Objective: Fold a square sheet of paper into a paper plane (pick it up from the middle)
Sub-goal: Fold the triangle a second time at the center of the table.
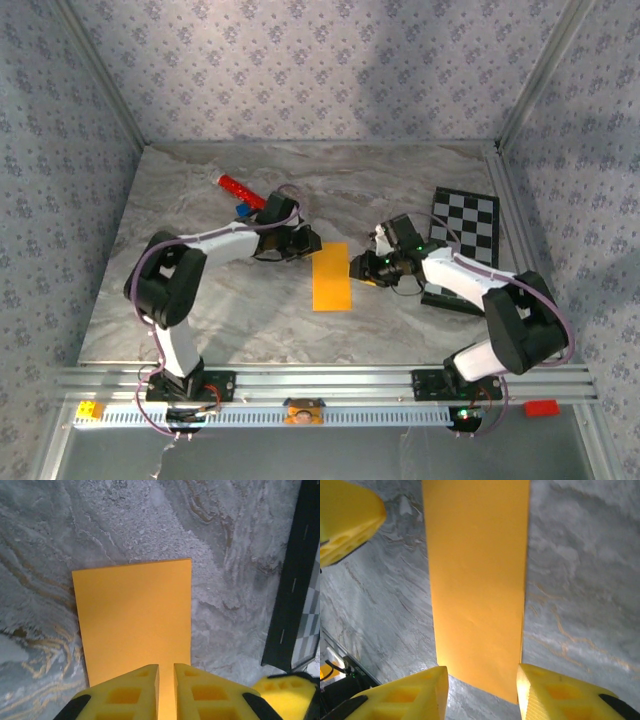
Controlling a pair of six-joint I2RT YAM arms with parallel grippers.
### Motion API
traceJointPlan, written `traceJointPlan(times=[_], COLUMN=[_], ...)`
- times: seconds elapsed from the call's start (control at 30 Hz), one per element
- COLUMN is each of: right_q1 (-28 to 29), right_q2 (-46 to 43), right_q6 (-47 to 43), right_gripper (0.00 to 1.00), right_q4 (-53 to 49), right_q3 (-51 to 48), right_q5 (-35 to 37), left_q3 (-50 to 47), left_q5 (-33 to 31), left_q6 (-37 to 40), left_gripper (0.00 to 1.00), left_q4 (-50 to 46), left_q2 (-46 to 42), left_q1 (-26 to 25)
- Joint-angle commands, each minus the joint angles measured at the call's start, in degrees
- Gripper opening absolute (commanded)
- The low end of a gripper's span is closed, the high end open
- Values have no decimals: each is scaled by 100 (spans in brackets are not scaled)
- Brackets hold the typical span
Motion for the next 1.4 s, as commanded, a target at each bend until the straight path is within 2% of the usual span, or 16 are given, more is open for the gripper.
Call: traceJointPlan(times=[0.0,0.1,0.23,0.43,0.7,1.07,1.37], right_q1=[176,338,393,486,506,535,577], right_q2=[-206,-158,60,150,345,498,578], right_q6=[355,288,465,518,553,837,893], right_gripper=[44,45,45,45,46,46,47], right_q4=[-45,-252,-58,-139,-85,448,125], right_q3=[-132,-110,-209,-295,-428,-467,-366], right_q5=[-47,113,-285,-179,-394,-708,-216], left_q3=[321,523,730,774,233,157,168], left_q5=[270,367,476,424,224,220,213], left_q6=[37,13,21,-44,-78,-98,-112], left_gripper=[15,15,15,15,14,15,15], left_q4=[160,157,144,147,352,450,457], left_q2=[290,541,848,1217,1179,1152,1188], left_q1=[57,124,193,169,157,160,161])
